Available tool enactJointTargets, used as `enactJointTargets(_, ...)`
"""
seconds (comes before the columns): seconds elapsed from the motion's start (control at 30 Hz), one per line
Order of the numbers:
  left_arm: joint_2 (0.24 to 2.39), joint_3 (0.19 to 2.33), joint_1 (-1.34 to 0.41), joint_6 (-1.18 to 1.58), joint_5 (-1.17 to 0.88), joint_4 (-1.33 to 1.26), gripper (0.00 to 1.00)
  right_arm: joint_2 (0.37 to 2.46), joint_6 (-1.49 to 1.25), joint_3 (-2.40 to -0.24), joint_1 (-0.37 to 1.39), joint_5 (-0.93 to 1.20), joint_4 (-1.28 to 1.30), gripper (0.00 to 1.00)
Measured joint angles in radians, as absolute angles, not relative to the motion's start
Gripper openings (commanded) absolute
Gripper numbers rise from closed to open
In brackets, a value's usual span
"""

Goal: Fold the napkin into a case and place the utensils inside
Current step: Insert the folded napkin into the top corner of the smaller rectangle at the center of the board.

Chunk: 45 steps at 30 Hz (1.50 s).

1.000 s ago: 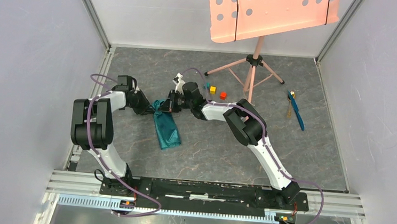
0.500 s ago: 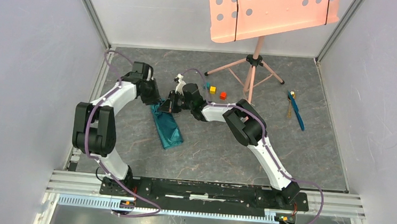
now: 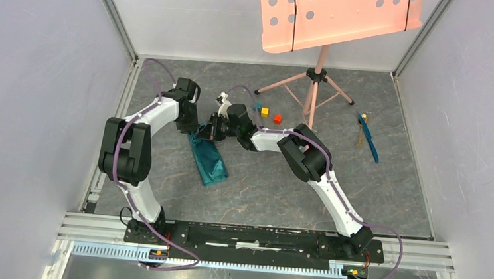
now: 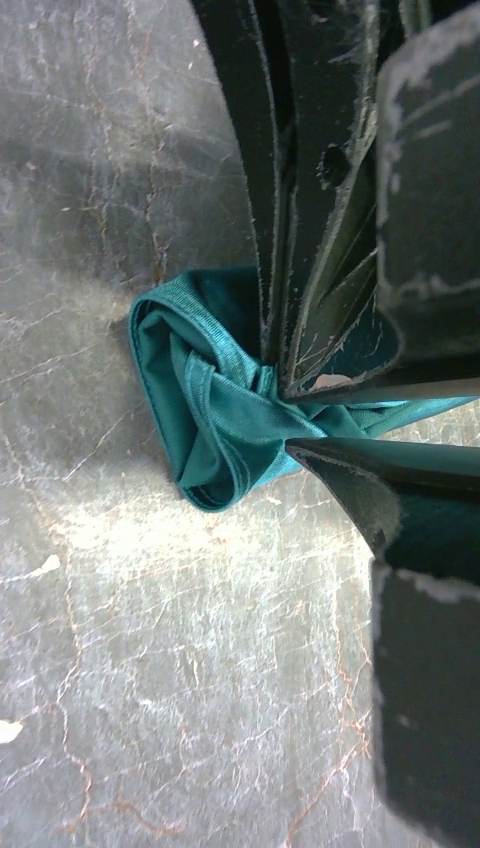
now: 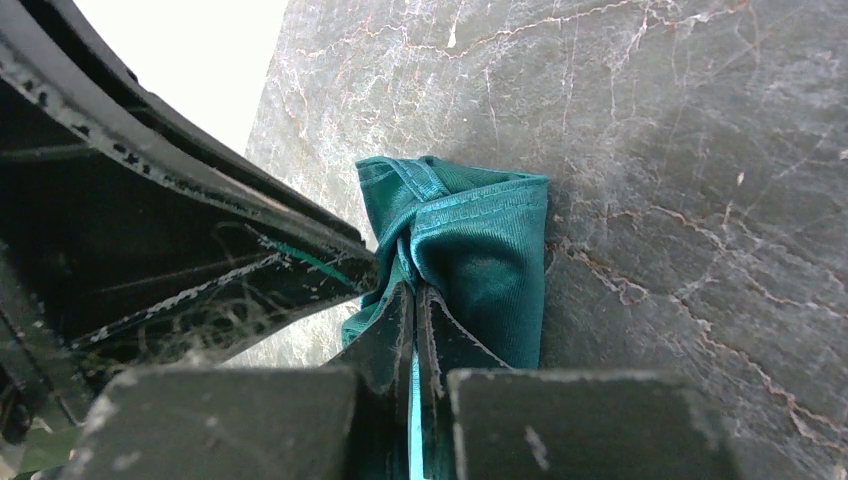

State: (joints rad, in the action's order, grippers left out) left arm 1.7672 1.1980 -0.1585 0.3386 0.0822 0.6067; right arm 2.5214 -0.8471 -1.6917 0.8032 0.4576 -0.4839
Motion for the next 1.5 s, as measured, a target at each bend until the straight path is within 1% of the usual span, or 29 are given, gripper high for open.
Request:
enactJointTargets(0.33,1.816,1.244,-0.168,0.315,0.128,0.622,0.21,2.521,-0.847,-1.692,0.803,0.458,-0.484,0.0)
enactJointTargets(0.63,1.822,1.245,-0.176,0.301,0.129,0.626,0.24,2.521,-0.847,-1.692,0.803,0.458,-0.484,0.0)
enactJointTargets(0.77,1.822,1.245,-0.184,0.3,0.133,0.626,0.22,2.521,-0.848,-1.692,0.803,0.458,-0.484,0.0)
enactJointTargets(0.87,1.822,1.245,-0.184,0.3,0.133,0.626,0.18,2.521,-0.848,-1.693,0.803,0.458,-0.483,0.0)
enactJointTargets(0.97,1.823,1.245,-0.185,0.299,0.133,0.626,0.16,2.521,-0.847,-1.694,0.803,0.458,-0.481,0.0)
enactJointTargets(1.13,1.823,1.245,-0.186,0.29,0.133,0.627,0.19,2.521,-0.848,-1.694,0.803,0.458,-0.481,0.0)
enactJointTargets(1.2,1.823,1.245,-0.186,0.287,0.133,0.628,0.18,2.521,-0.848,-1.694,0.803,0.458,-0.48,0.0)
enactJointTargets(1.37,1.824,1.245,-0.186,0.286,0.134,0.629,0.1,2.521,-0.848,-1.699,0.804,0.457,-0.472,0.0)
enactJointTargets(1.43,1.829,1.246,-0.186,0.285,0.134,0.629,0.03,2.521,-0.848,-1.701,0.805,0.457,-0.468,0.0)
enactJointTargets(1.5,1.835,1.251,-0.186,0.281,0.132,0.633,0.02,2.521,-0.848,-1.703,0.807,0.457,-0.464,0.0)
